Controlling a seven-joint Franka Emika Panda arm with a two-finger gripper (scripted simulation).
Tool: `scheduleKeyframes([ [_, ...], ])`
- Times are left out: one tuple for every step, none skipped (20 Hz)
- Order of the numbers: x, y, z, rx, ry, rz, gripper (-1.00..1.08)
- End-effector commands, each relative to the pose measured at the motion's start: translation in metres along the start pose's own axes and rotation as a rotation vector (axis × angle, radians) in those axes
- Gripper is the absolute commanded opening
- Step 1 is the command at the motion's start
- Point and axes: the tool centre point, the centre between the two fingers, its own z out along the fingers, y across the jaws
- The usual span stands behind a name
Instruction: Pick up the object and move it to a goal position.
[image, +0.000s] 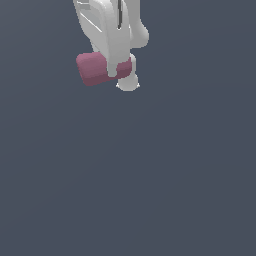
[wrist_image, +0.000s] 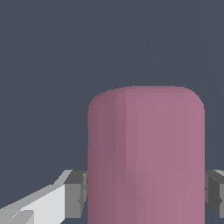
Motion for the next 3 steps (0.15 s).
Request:
scheduleKeyframes([
  [0.0007, 0.0000, -0.0025, -0.001, 0.000, 0.000, -1.00],
  [0.0007, -0.0002, -0.0023, -0.001, 0.000, 0.000, -1.00],
  [0.0007, -0.0004, -0.0021, -0.001, 0.000, 0.000, -1.00],
])
